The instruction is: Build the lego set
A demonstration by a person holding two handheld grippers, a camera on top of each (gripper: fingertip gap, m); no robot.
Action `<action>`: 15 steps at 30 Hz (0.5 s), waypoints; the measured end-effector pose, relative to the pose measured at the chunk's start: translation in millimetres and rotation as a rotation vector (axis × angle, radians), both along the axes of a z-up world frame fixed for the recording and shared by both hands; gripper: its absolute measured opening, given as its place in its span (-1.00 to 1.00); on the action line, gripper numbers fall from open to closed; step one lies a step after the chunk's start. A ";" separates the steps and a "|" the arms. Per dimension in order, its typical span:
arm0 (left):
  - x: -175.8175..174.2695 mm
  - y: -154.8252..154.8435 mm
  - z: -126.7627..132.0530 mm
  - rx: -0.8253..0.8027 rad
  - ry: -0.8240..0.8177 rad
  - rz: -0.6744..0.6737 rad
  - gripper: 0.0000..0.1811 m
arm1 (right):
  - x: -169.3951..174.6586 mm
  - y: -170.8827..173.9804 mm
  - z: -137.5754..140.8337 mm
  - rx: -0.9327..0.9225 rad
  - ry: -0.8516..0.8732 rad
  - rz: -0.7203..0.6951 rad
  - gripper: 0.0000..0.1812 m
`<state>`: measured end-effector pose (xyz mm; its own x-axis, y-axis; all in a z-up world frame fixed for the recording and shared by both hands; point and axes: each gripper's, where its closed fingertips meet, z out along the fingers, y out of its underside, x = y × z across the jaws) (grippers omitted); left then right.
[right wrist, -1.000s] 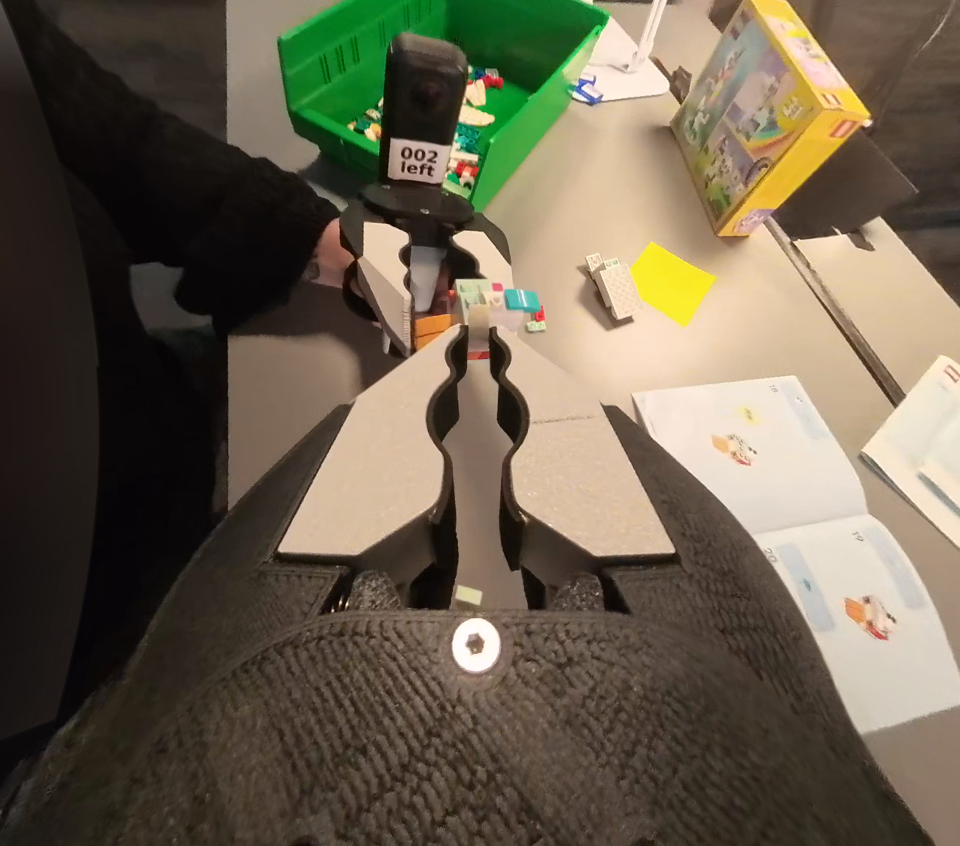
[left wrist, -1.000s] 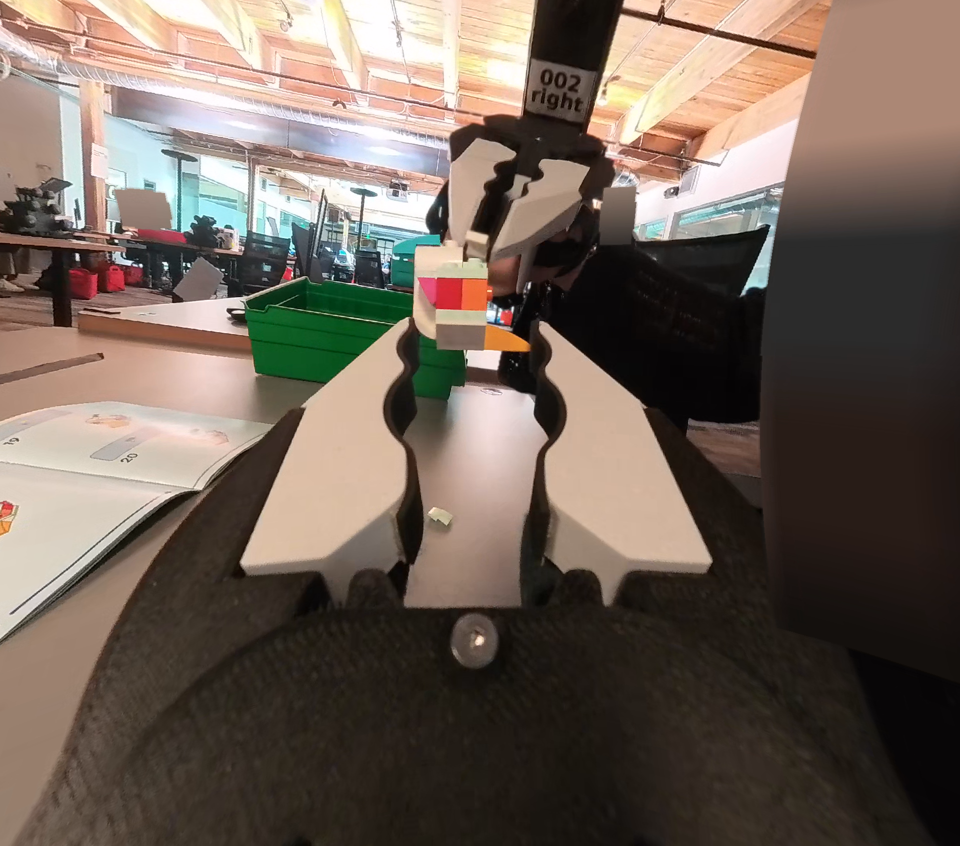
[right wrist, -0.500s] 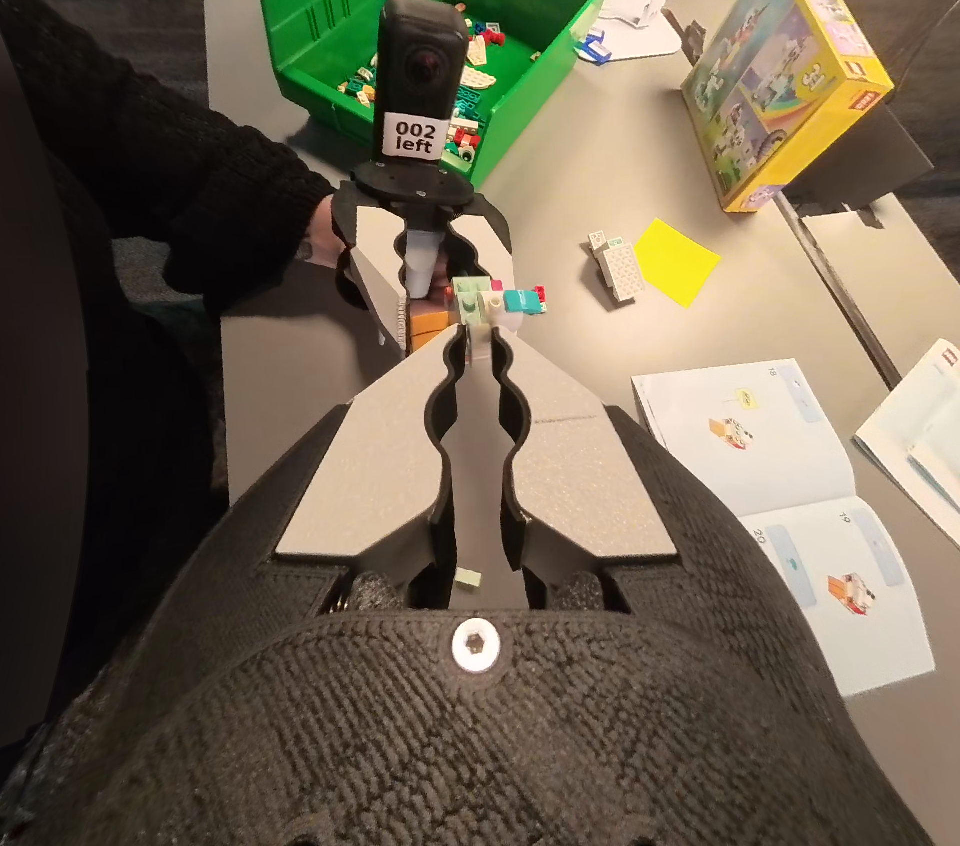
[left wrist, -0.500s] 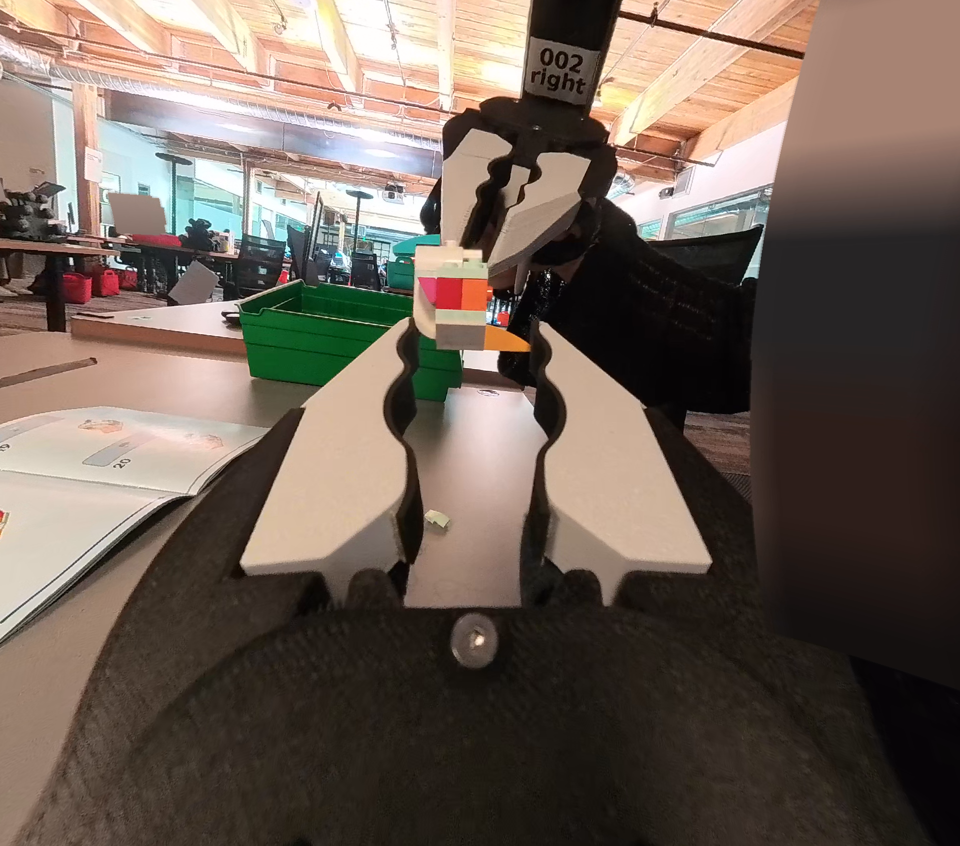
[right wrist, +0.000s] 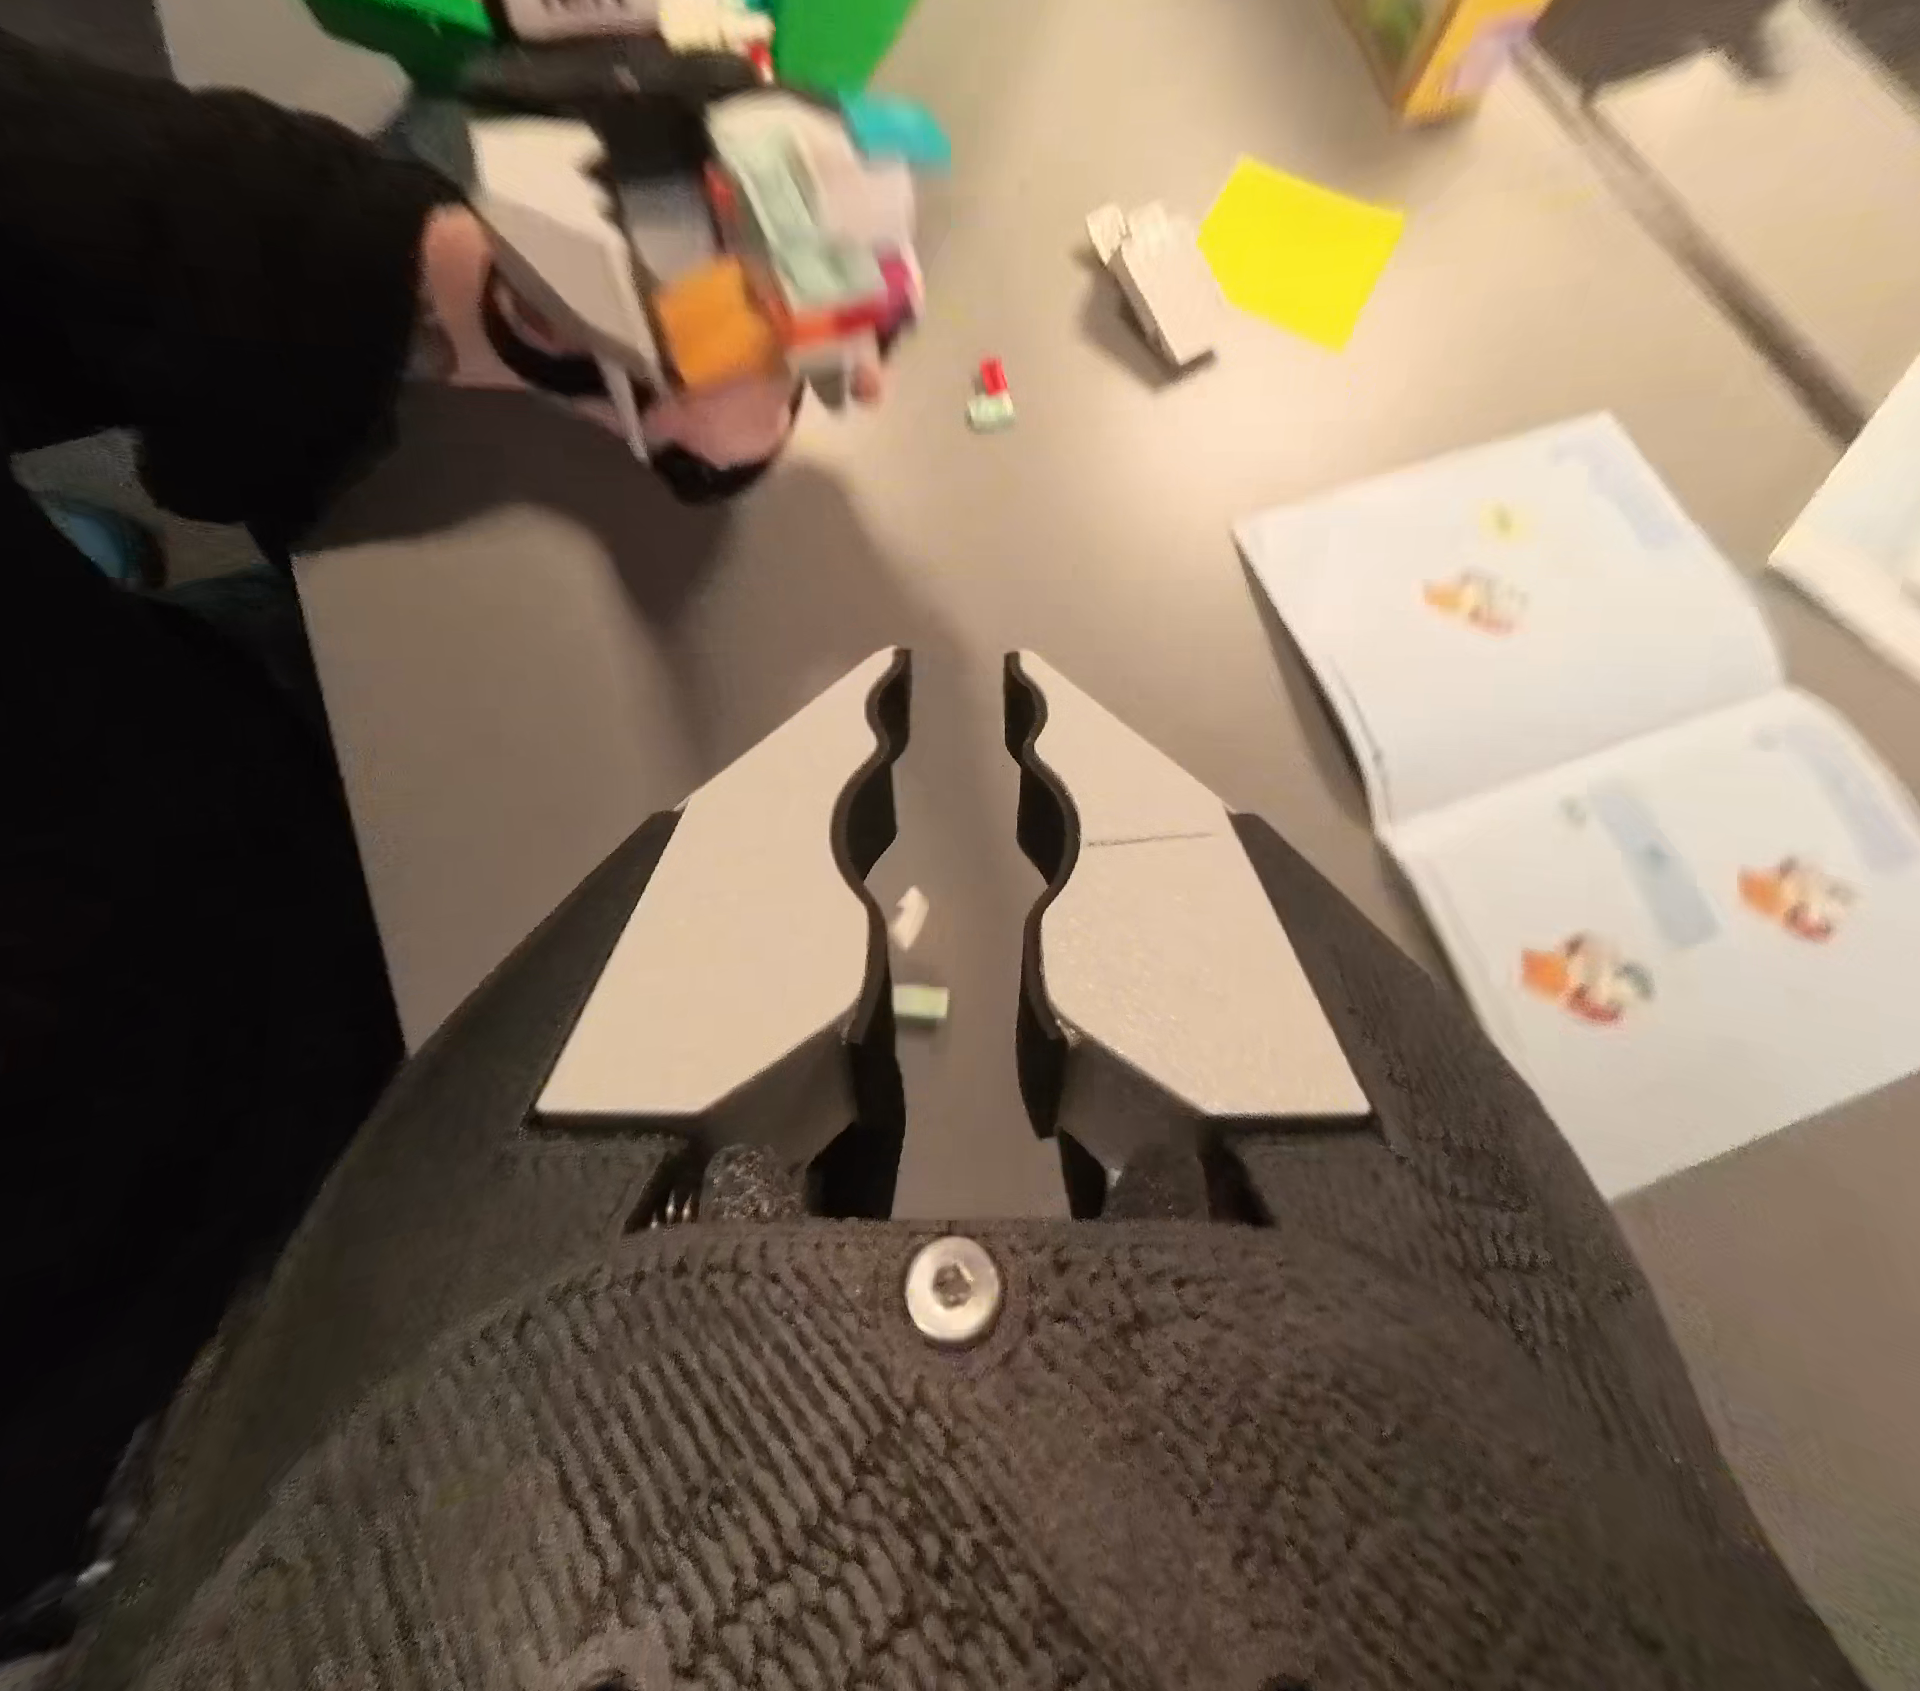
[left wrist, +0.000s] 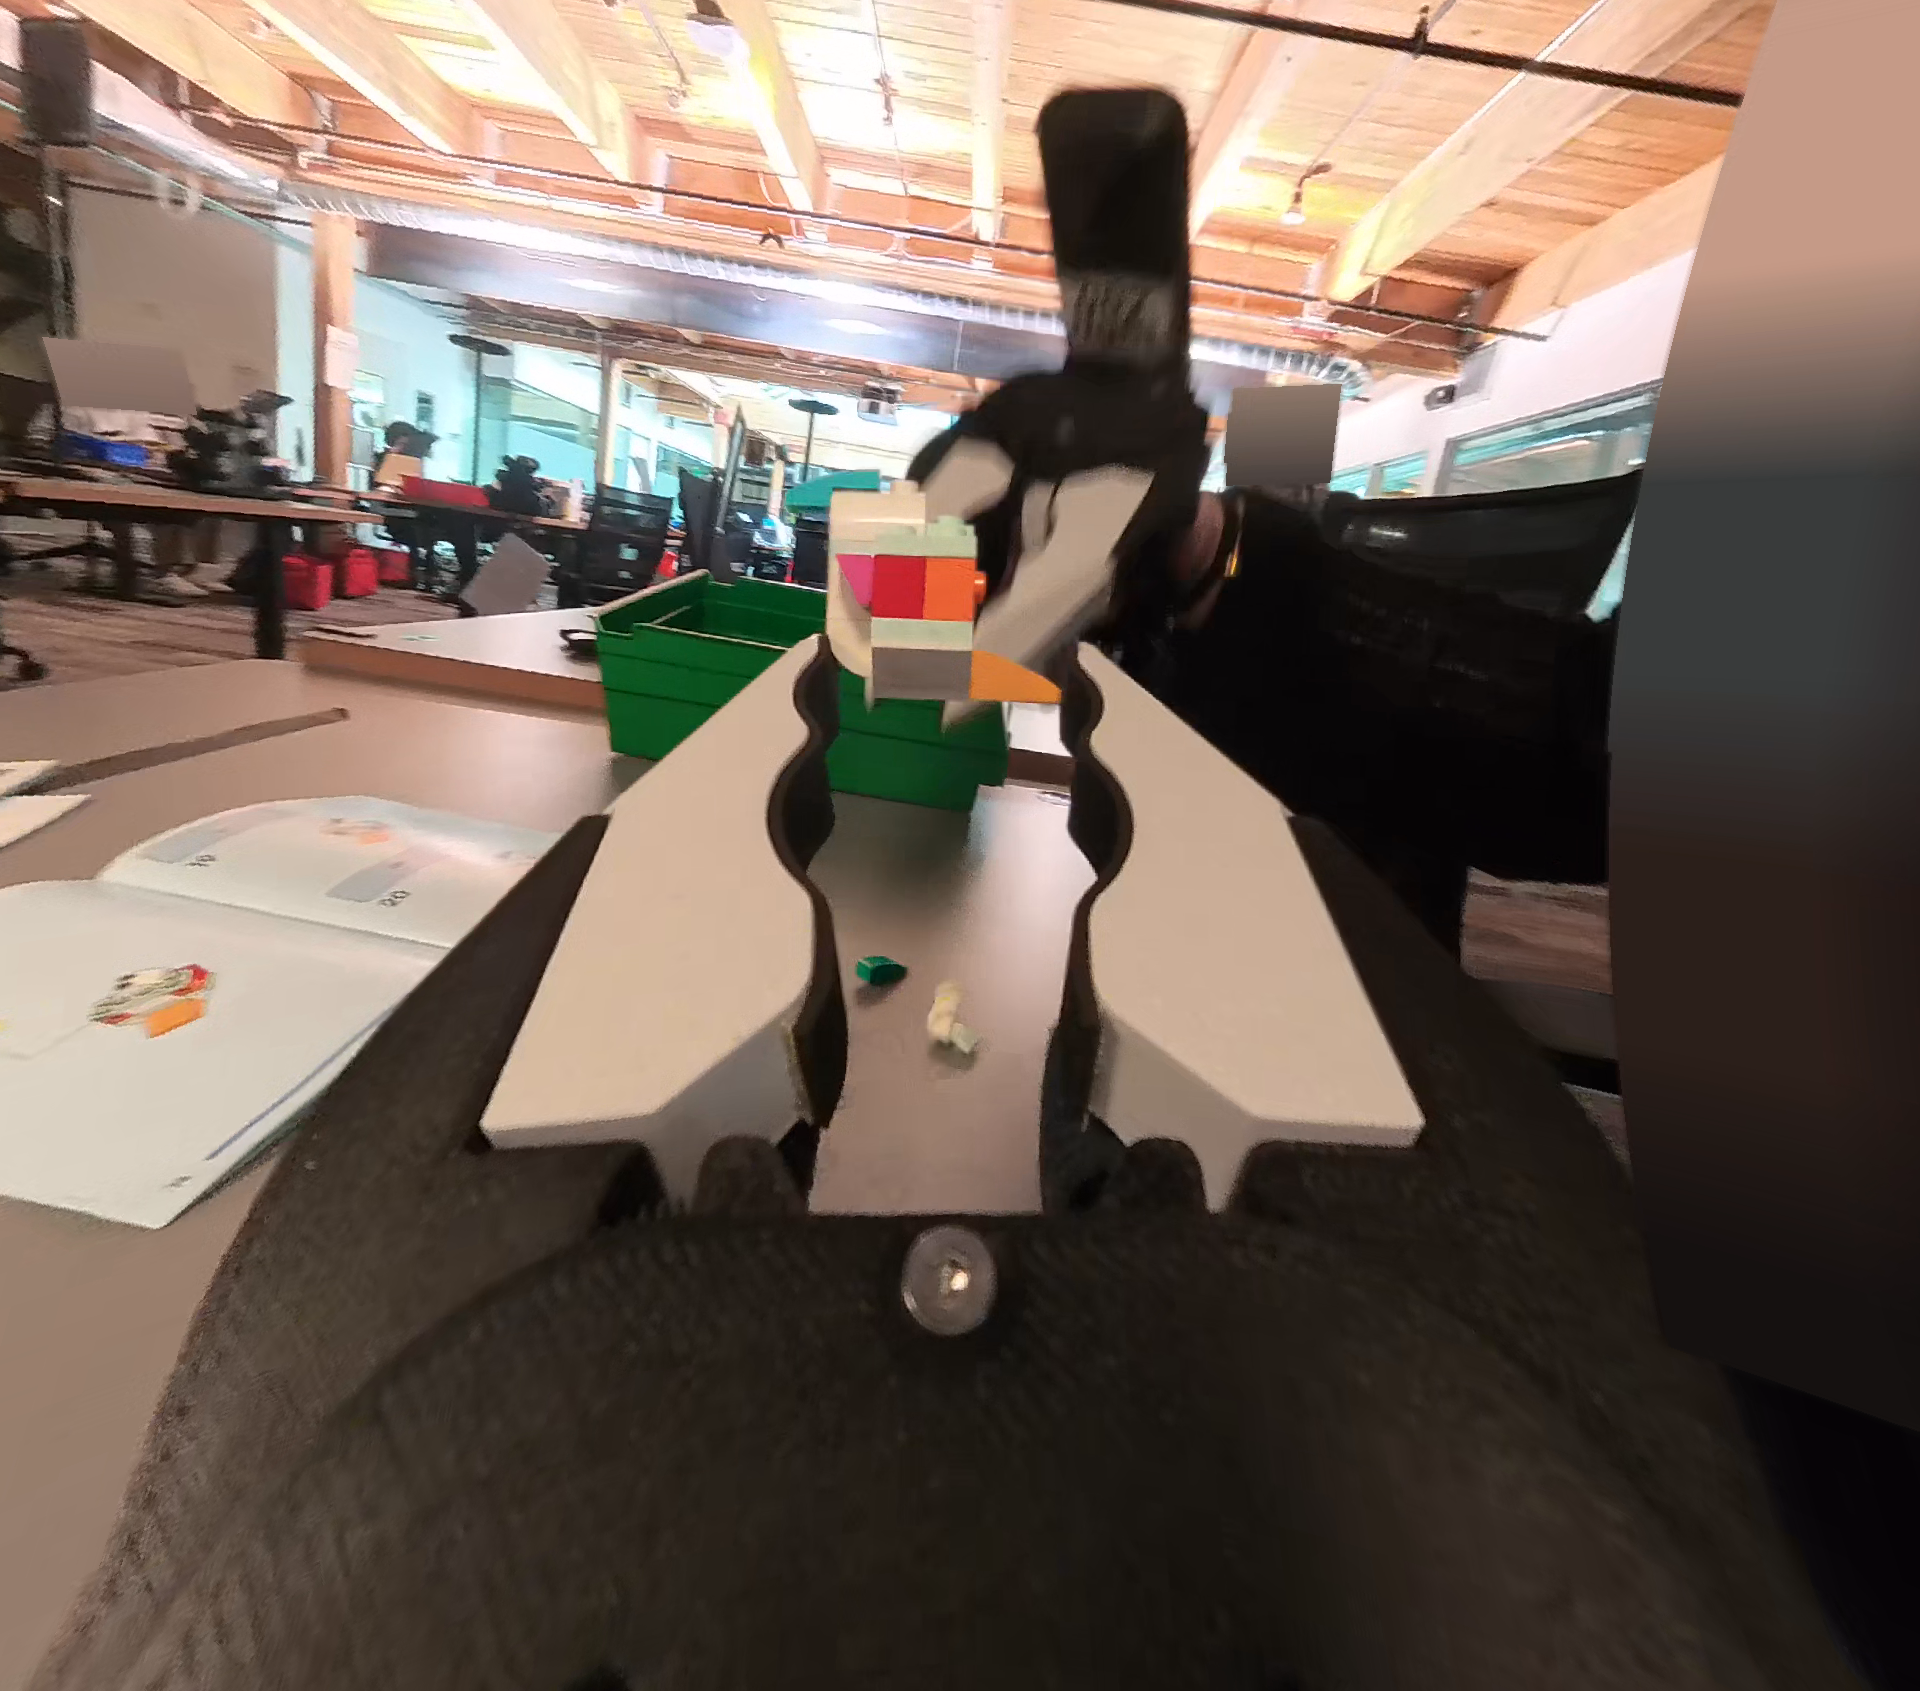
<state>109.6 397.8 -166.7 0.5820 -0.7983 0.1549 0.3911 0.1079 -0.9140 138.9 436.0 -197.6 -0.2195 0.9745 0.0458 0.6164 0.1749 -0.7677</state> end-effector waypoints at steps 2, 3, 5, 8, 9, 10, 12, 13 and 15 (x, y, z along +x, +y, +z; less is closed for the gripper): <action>-2.1 0.7 0.7 -0.001 -0.007 0.009 -0.54 | 12.1 9.3 -26.1 -0.063 -0.050 -0.048 -0.80; -2.7 1.1 0.7 -0.003 -0.010 0.010 -0.54 | 18.8 14.9 -38.4 -0.075 -0.073 -0.077 -0.78; -2.7 1.8 0.1 -0.009 -0.013 0.009 -0.54 | 33.3 25.9 -58.5 -0.069 -0.099 -0.135 -0.77; -0.7 2.5 -1.5 -0.018 -0.009 0.003 -0.54 | 54.1 31.9 -78.6 -0.077 -0.115 -0.197 -0.77; 0.3 2.6 -2.1 -0.020 -0.006 0.000 -0.54 | 59.1 29.8 -83.0 -0.089 -0.111 -0.204 -0.77; 1.4 2.9 -2.8 -0.024 -0.004 -0.003 -0.54 | 62.3 26.6 -87.1 -0.107 -0.107 -0.215 -0.77; 3.5 3.5 -4.1 -0.029 -0.001 -0.007 -0.54 | 63.5 14.7 -94.9 -0.151 -0.101 -0.217 -0.77; 4.7 3.4 -4.5 -0.031 0.001 -0.011 -0.54 | 62.2 7.8 -98.7 -0.152 -0.098 -0.205 -0.77; 6.8 2.7 -5.2 -0.032 0.006 -0.017 -0.54 | 58.3 -2.1 -106.6 -0.121 -0.105 -0.186 -0.76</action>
